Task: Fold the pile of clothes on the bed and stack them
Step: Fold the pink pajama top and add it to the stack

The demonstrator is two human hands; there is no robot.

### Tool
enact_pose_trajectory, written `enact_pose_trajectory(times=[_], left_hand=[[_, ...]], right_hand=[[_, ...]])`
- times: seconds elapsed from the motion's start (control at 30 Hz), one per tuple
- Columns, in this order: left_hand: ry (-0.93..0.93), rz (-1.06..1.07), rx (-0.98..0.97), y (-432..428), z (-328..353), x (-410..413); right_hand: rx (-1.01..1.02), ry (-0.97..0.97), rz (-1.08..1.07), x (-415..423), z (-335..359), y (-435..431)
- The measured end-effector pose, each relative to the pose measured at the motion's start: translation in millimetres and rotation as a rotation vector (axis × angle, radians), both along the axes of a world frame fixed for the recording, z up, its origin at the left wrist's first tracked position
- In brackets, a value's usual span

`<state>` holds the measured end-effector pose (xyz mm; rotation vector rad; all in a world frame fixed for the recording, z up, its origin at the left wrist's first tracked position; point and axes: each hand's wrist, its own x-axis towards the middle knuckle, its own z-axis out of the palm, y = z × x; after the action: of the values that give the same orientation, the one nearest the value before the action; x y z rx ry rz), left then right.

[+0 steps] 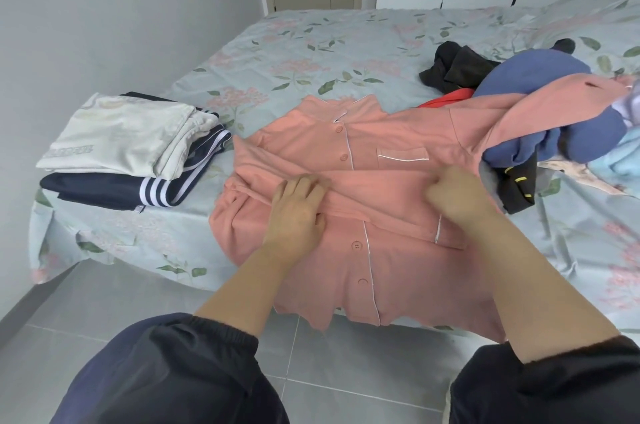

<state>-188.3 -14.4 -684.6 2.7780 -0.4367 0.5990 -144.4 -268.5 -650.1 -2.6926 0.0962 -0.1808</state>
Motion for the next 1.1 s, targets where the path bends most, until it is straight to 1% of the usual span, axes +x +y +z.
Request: enact_pose_trajectory(times=[0.03,0.07,0.1,0.13,0.17,0.2,0.23,0.27,0.33,0.43,0.5,0.53,0.6,0.67,0.7,0.73,0.8,0.83,0.9,0.97,1.03,1.07,1.1], left_hand=[[-0.016,-0.003,-0.008,1.2,-0.1,0.4],[-0.032,-0.008,-0.007,2.0,-0.4,1.2],[-0.048,-0.011,0.001,3.4,-1.6,1.6],[-0.055,-0.012,0.011,4.9,-1.9,2.1],[-0.053,-0.007,0.024,6.6,-1.7,2.0],[-0.044,0.004,0.041,8.4,-1.3,2.1],[-0.034,0.009,0.056,10.4,-1.3,2.2],[-0.022,0.0,0.068,12.2,-1.4,1.8],[0.007,-0.042,0.06,13.4,-1.2,-1.0],[0.028,-0.068,-0.058,13.9,3.1,-3.5],[0.036,-0.106,-0.089,15.5,7.7,-5.1],[0.045,-0.117,-0.055,17.3,8.5,-5.8],[0.074,-0.072,0.033,23.0,7.1,-5.3],[0.098,0.04,0.029,27.9,3.7,-3.7],[0.093,0.063,0.015,28.8,2.6,-3.5],[0.075,0.055,0.015,28.3,2.6,-3.3],[0.023,-0.023,0.066,22.7,3.6,-3.9],[-0.005,-0.072,0.098,18.6,3.6,-4.1],[-0.041,-0.14,0.133,9.4,2.7,-5.1],[-0.056,-0.18,0.122,-0.4,1.2,-5.6],[-0.075,-0.222,0.122,-11.0,0.7,-5.4],[-0.09,-0.238,0.121,-16.2,0.7,-5.0],[-0.1,-0.242,0.112,-21.0,0.9,-4.8]], right_hand=[[0.186,-0.001,-0.053,0.2,8.0,-3.9],[0.323,0.002,-0.132,1.8,13.6,-9.7],[0.369,0.024,-0.231,2.2,15.6,-15.1],[0.318,0.072,-0.315,1.7,16.6,-19.7],[0.161,0.142,-0.352,-0.1,15.2,-22.4],[-0.01,0.202,-0.362,-3.6,12.4,-22.0],[-0.137,0.234,-0.346,-5.9,8.8,-19.3],[-0.214,0.25,-0.316,-6.5,5.1,-15.7],[-0.279,0.209,-0.259,-5.3,-1.1,-10.4],[-0.206,0.116,-0.267,-2.3,-1.8,-10.0],[-0.104,0.091,-0.28,1.4,3.7,-14.6],[-0.063,0.136,-0.262,2.5,5.5,-16.9],[0.006,0.372,-0.228,3.7,8.0,-17.9],[-0.054,0.459,-0.23,-0.8,7.5,-16.2],[-0.065,0.443,-0.259,-2.1,5.3,-16.0],[-0.118,0.387,-0.264,-2.1,2.7,-16.8],[-0.075,0.249,-0.277,-2.1,0.7,-13.4],[-0.052,0.218,-0.264,-2.2,0.2,-12.6],[-0.003,0.2,-0.202,-2.4,1.9,-14.7],[0.031,0.277,-0.126,-4.8,5.1,-20.5],[0.023,0.361,-0.02,-6.8,9.3,-26.7],[0.009,0.394,0.047,-9.0,11.3,-29.6],[0.036,0.398,0.111,-10.7,11.4,-32.7]])
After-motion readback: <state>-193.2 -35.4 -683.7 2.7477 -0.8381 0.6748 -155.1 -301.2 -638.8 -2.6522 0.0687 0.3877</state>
